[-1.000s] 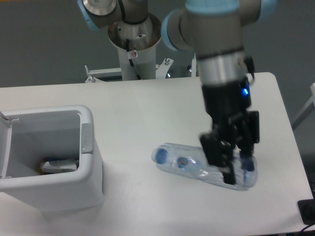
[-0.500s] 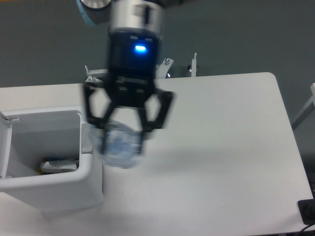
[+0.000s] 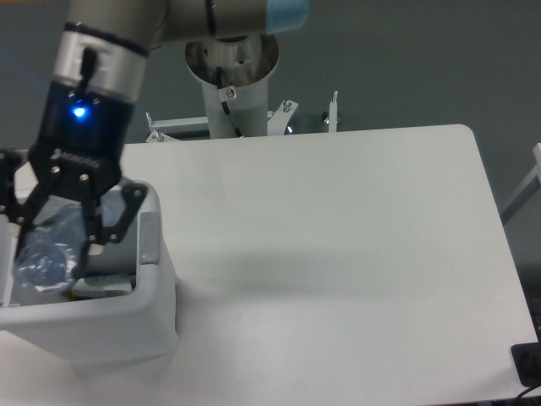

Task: Place the trash in the trash can

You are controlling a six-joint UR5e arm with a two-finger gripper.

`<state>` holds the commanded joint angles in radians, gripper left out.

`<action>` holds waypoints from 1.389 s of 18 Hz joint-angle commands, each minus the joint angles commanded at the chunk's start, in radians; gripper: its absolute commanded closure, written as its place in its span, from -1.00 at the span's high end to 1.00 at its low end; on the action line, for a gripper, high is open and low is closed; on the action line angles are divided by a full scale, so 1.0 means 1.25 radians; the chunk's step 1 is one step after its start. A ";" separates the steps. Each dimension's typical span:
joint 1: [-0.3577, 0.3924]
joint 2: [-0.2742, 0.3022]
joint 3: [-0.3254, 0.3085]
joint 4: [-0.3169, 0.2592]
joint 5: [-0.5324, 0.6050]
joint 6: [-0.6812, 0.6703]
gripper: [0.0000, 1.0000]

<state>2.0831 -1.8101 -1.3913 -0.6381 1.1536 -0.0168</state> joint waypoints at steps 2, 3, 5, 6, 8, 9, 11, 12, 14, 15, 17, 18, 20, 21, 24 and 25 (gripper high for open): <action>0.000 -0.006 0.007 0.000 0.006 0.005 1.00; 0.000 -0.007 0.015 0.000 0.006 0.004 1.00; 0.015 -0.001 0.024 0.000 0.007 0.005 1.00; 0.034 0.004 0.028 -0.001 0.007 0.004 1.00; 0.076 0.017 0.031 -0.002 0.010 0.005 1.00; 0.098 0.020 0.033 -0.002 0.011 0.006 1.00; 0.149 0.027 0.050 -0.009 0.016 0.028 1.00; 0.173 0.026 0.062 -0.012 0.034 0.039 1.00; 0.208 0.025 0.070 -0.012 0.095 0.082 1.00; 0.227 0.025 0.068 -0.016 0.115 0.113 1.00; 0.247 0.020 0.060 -0.038 0.143 0.195 1.00; 0.265 0.021 0.050 -0.049 0.164 0.247 1.00; 0.286 0.027 0.043 -0.106 0.202 0.385 1.00; 0.288 0.031 0.042 -0.152 0.227 0.457 1.00; 0.290 0.056 0.052 -0.321 0.314 0.654 1.00; 0.290 0.061 0.052 -0.340 0.317 0.669 1.00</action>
